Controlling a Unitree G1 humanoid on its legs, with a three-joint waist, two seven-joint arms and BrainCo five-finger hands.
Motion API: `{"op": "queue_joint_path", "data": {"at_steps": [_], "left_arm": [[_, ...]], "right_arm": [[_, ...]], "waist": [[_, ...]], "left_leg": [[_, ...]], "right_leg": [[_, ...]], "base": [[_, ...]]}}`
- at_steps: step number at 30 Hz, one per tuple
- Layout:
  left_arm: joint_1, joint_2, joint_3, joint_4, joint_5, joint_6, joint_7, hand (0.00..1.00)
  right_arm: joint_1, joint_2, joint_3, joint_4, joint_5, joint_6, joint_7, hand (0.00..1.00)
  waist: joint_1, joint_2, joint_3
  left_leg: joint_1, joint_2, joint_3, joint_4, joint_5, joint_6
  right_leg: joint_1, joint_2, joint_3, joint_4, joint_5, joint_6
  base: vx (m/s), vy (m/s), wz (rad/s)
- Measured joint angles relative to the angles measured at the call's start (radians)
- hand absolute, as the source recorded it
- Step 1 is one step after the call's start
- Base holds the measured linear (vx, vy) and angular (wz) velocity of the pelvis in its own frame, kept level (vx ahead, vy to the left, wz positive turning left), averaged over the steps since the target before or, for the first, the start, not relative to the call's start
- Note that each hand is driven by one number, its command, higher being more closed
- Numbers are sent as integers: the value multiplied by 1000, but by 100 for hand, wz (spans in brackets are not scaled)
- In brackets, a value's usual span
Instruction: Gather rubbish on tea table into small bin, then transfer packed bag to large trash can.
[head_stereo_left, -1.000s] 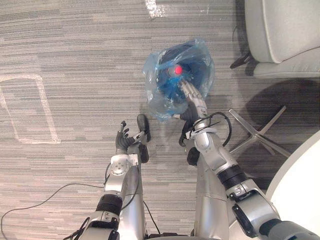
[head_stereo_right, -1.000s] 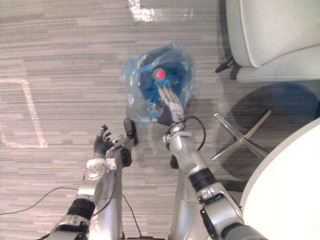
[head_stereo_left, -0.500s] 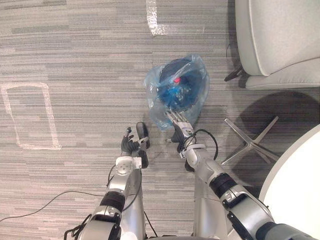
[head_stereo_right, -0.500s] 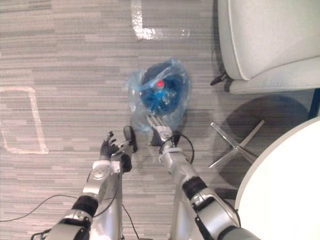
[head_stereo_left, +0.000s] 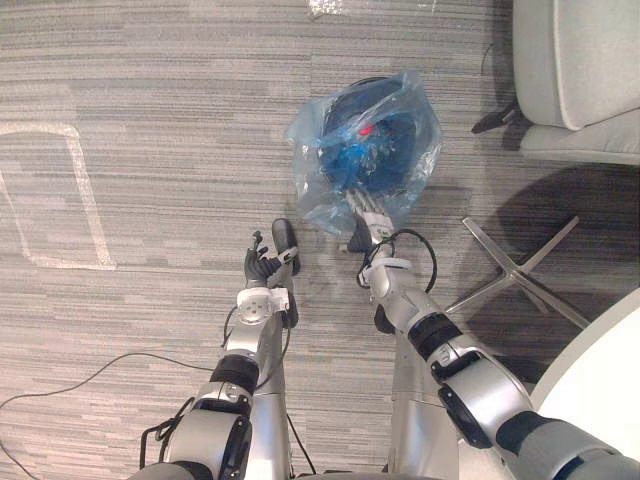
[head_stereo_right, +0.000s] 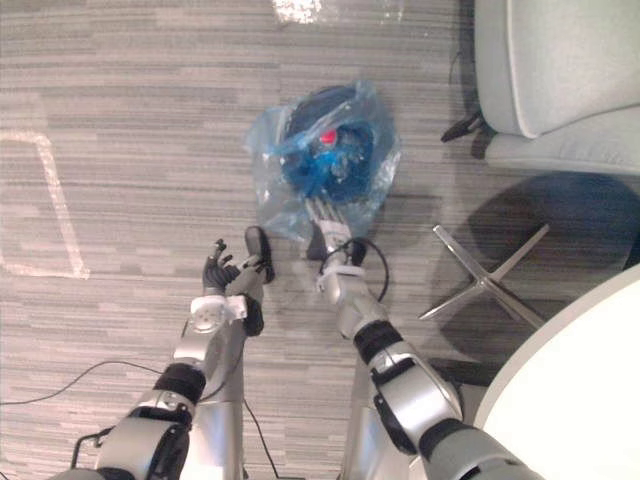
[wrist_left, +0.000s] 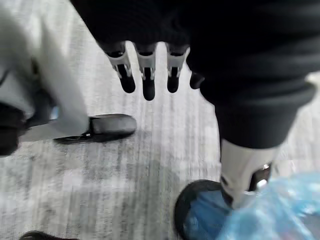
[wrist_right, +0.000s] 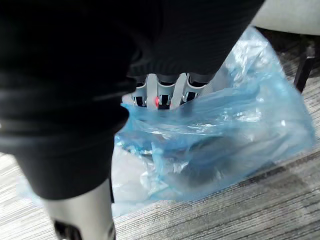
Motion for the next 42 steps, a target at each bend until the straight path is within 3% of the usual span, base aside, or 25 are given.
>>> {"op": "queue_joint_path", "data": {"at_steps": [8,17,27,32,35,42], "left_arm": [[-1,0,1,6,-26,-3,0,0],[-8,-1,22,-4,-26,-12,-1,0],[-8,1,25,-6,-24,-8,-1,0],[3,-2,15,-5,-10,9,-4,0],[33,-1,-13,-15,-1,10,-23,0],[144,-5,-44,-18,36,32,-33,0]], "right_arm": [[-16,10,-37,2,69,0,2,100],[-17,10,-55,-30,148,-32,1,100],[39,0,-91,-156,200,-42,-8,100],[105,4,-103,-218,265,-50,-10,100],[167,32,-103,-296,315,-78,-10,100],[333,68,-70,-488,414,-115,19,100]], "waist": [[2,0,0],[7,1,-1],[12,1,-1],[13,1,-1],[11,0,-2],[3,0,-16]], "left_leg": [[-18,-5,-15,13,4,0],[-52,11,-17,54,0,-4],[-48,33,-16,89,-5,1],[16,46,-15,88,-7,4],[87,55,-7,65,-11,3],[300,66,10,4,-19,0]], "right_leg": [[-20,-6,0,36,-21,-2],[-52,1,1,69,-29,-13],[-46,18,9,83,-27,-16],[20,33,9,66,-20,-26],[92,46,6,28,-20,-20],[321,75,5,-85,5,1]], "base": [[-38,-27,8],[-40,-29,-2],[-51,-33,-7],[-44,-42,-13],[-34,-47,-16],[-7,-25,-12]]}}
